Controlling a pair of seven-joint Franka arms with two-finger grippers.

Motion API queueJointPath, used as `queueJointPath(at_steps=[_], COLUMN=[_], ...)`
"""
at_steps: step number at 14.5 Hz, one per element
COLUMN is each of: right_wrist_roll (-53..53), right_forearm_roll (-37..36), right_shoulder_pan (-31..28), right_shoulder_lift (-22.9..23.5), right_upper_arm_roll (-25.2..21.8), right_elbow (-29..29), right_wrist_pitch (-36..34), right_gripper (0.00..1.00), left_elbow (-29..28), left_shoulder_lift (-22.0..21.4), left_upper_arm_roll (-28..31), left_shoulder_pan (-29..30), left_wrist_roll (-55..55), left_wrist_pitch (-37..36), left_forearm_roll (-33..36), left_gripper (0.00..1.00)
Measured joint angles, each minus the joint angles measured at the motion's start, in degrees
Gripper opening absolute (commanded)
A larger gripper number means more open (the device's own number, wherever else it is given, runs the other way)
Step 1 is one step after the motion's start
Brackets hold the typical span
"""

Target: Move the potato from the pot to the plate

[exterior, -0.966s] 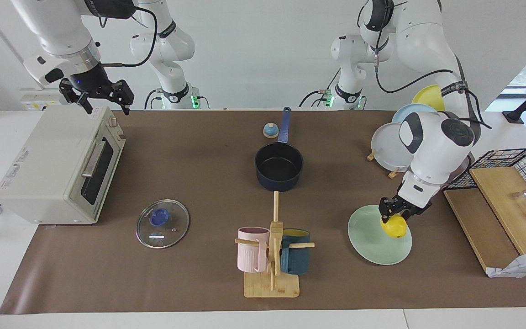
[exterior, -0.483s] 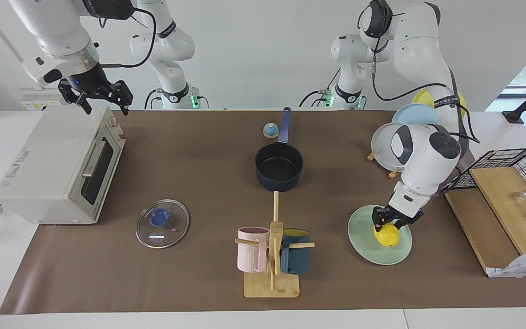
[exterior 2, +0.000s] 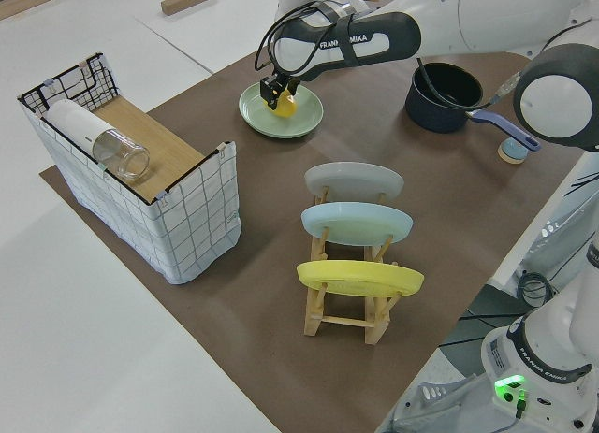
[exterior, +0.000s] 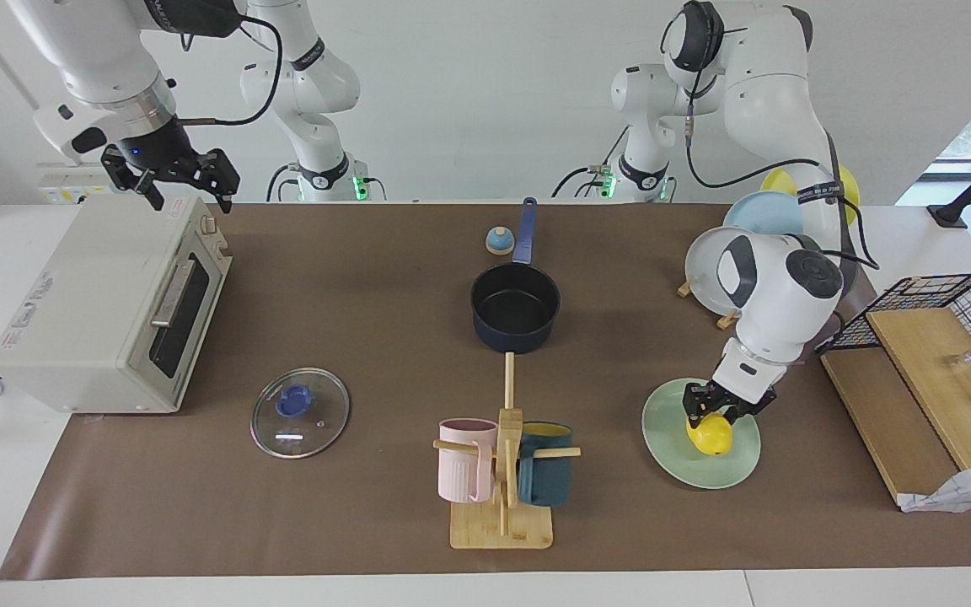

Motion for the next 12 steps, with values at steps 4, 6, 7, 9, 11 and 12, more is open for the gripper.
queueJointPath(at_steps=[4,6,7,9,11,12], right_wrist_roll=[0.00,0.00,0.00,0.00,0.00,0.00], right_forearm_roll=[0.00,0.00,0.00,0.00,0.00,0.00], right_shoulder_pan=[0.00,0.00,0.00,0.00,0.00,0.00], right_shoulder_lift=[0.00,0.00,0.00,0.00,0.00,0.00], right_upper_arm_roll=[0.06,0.07,0.07,0.08,0.26,0.38], right_elbow=[-0.05,-0.09,-0.09,-0.09,-0.09,-0.09], right_wrist_pitch=[0.00,0.00,0.00,0.00,0.00,0.00], right_gripper=[1.00,1.00,1.00,1.00,1.00,1.00], left_elbow=[-0.24,-0.23,-0.21,-0.09,0.09,0.27], left_shoulder_lift=[0.00,0.00,-0.01,-0.13,-0.86,-1.70], left_upper_arm_roll=[0.03,0.05,0.05,0.05,0.05,0.04], left_shoulder_pan=[0.04,0.05,0.05,0.05,0.05,0.05], left_wrist_roll=[0.36,0.39,0.39,0.40,0.40,0.40], left_wrist_pitch=[0.07,0.11,0.11,0.11,-0.51,-1.86], left_forearm_roll=[0.00,0.00,0.00,0.00,0.00,0.00], left_gripper=[1.00,1.00,1.00,1.00,1.00,1.00])
